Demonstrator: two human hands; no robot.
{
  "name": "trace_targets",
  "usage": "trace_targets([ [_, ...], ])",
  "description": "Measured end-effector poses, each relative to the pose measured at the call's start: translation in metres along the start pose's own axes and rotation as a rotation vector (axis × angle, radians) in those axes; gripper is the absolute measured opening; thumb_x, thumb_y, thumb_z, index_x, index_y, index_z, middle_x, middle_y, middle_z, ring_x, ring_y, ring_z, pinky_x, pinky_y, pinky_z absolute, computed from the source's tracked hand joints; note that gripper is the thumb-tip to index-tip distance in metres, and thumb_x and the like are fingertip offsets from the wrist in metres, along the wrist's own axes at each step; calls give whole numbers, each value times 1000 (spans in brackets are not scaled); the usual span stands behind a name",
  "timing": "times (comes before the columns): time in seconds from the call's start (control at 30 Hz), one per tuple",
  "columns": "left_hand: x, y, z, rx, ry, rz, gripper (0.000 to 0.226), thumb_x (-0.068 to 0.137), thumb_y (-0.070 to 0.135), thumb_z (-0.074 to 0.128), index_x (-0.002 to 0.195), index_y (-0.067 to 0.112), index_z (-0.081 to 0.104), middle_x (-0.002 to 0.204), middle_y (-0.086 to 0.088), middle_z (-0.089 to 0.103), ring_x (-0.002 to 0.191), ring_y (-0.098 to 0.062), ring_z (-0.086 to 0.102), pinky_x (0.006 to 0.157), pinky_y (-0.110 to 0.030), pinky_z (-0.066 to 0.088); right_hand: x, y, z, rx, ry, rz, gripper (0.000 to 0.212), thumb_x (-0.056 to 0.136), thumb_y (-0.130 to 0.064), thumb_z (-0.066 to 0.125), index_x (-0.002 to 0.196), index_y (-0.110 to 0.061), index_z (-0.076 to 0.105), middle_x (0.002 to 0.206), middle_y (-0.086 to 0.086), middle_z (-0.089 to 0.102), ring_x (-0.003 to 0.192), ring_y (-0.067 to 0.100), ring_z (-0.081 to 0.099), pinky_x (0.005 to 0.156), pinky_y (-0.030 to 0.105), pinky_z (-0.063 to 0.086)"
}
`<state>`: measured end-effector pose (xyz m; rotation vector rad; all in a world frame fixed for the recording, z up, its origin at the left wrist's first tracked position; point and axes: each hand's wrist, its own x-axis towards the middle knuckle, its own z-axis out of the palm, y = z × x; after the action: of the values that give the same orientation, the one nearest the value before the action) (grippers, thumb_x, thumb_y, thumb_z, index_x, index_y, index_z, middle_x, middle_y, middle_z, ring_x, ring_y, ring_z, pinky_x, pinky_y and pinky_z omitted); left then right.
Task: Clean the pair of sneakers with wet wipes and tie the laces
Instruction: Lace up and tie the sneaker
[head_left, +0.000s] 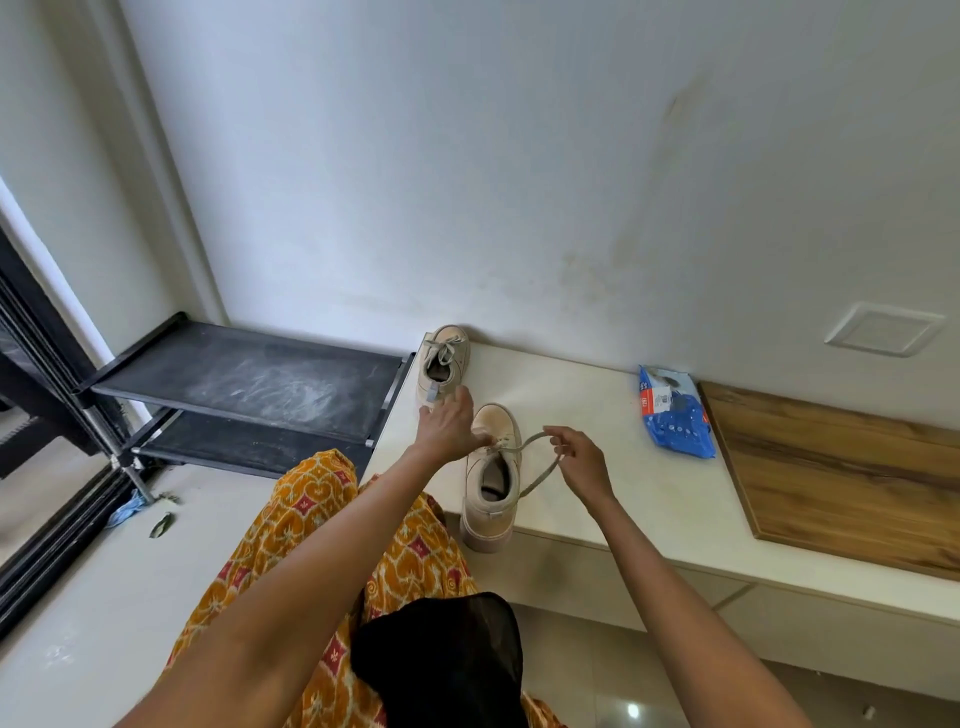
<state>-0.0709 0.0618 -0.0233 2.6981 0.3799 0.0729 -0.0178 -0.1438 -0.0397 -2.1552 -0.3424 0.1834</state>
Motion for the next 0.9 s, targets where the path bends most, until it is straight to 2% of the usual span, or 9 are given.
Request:
trace_targets([
  [0.1,4,2,-2,-62,-142,147,64,86,41,62,139,20,35,130,-4,52,120,-23,49,97,-41,37,-2,-7,7,-210,-11,-114,58,78,15,36,114,-18,68,117,4,52,115,17,45,86,21,37],
  [0.17,4,-3,-2,-60,-256,215,43,89,38,60,128,24,54,121,2,60,110,-16,55,87,-32,39,-4,-14,10,-223,-87,-164,48,84,8,43,114,-19,68,119,2,50,117,14,40,91,19,33],
  [0.23,3,-9,2,-102,-224,232,26,86,35,66,108,23,68,106,5,67,98,-13,60,79,-28,41,-6,-16,16,-233,-211,-227,29,89,-9,55,111,-21,69,117,3,56,115,16,46,93,21,35],
  [0.33,-1,-11,3,-154,-136,255,14,83,27,70,92,17,67,95,1,68,90,-16,61,77,-30,48,-12,-22,19,-273,-239,-189,21,87,-29,64,105,-22,70,108,-1,64,105,14,53,82,26,42],
  [0.43,-5,-6,4,-135,-171,274,14,87,25,63,91,14,56,96,-7,63,86,-21,55,72,-32,44,-15,-28,20,-246,-127,-122,13,83,-31,67,85,-19,69,92,-7,69,90,8,58,70,26,43],
  [0.6,-5,1,6,-189,-348,174,23,89,27,58,102,10,50,102,-12,58,86,-23,50,72,-32,38,-15,-36,25,-276,-118,-51,17,92,-31,56,91,-14,57,86,-1,62,81,17,56,65,28,39],
  [0.7,-2,2,4,-243,-342,163,24,85,27,67,97,9,57,94,-7,57,84,-18,50,72,-31,39,-10,-44,22,-270,-227,-3,16,94,-28,52,97,-12,54,89,3,59,84,21,56,70,30,41],
  [0.8,1,2,0,-284,-321,154,21,84,24,69,91,5,65,81,-1,56,76,-14,50,64,-24,38,2,-56,5,-537,-403,-64,25,96,-27,50,107,-10,64,99,8,63,86,20,57,65,26,38],
  [0.9,2,2,-4,-312,-335,143,23,87,23,65,94,1,67,73,3,55,64,-6,47,57,-18,37,8,-64,-15,-397,-498,-51,28,97,-29,48,92,-10,67,86,0,58,69,6,48,60,18,36],
])
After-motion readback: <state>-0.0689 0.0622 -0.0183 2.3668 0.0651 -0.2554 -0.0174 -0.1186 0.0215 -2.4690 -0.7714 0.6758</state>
